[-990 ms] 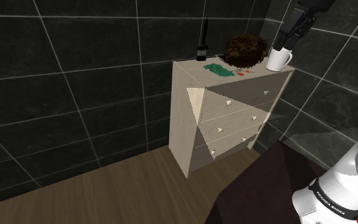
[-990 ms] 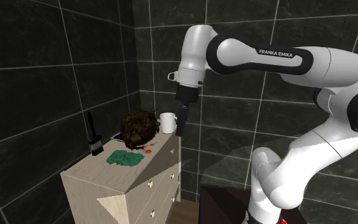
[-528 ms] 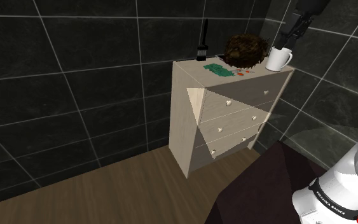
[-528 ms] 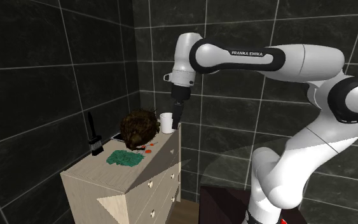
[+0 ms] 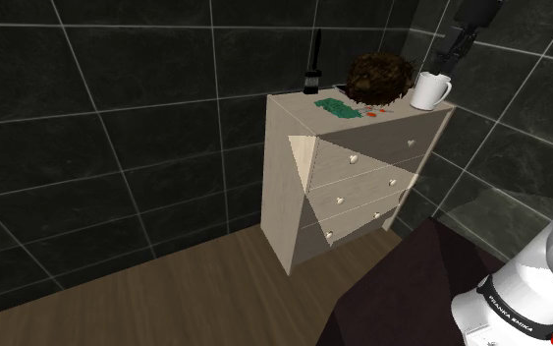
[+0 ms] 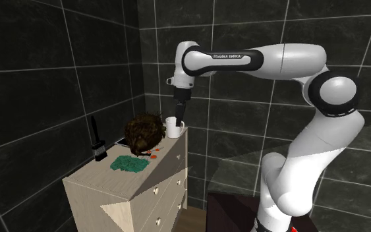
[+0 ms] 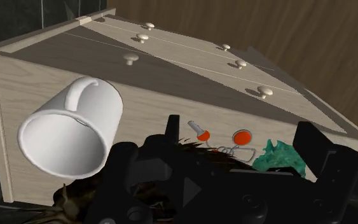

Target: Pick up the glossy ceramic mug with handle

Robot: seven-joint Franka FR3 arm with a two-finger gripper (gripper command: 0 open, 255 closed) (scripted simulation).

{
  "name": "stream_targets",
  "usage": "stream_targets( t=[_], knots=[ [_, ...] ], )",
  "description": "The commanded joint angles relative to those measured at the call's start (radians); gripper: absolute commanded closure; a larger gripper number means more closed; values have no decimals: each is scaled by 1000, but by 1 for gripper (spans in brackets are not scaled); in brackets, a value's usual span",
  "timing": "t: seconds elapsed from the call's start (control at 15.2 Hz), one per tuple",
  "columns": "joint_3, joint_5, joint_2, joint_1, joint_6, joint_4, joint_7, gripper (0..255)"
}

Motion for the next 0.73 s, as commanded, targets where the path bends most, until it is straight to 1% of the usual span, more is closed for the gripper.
stream_targets(
  t=[0.0, 0.33, 0.66],
  knots=[
    [-40, -4, 60, -5, 4, 44, -53, 0],
    [-132, 15, 227, -18, -2, 185, -183, 0],
    [-214, 73, 425, -50, -27, 364, -322, 0]
  ],
)
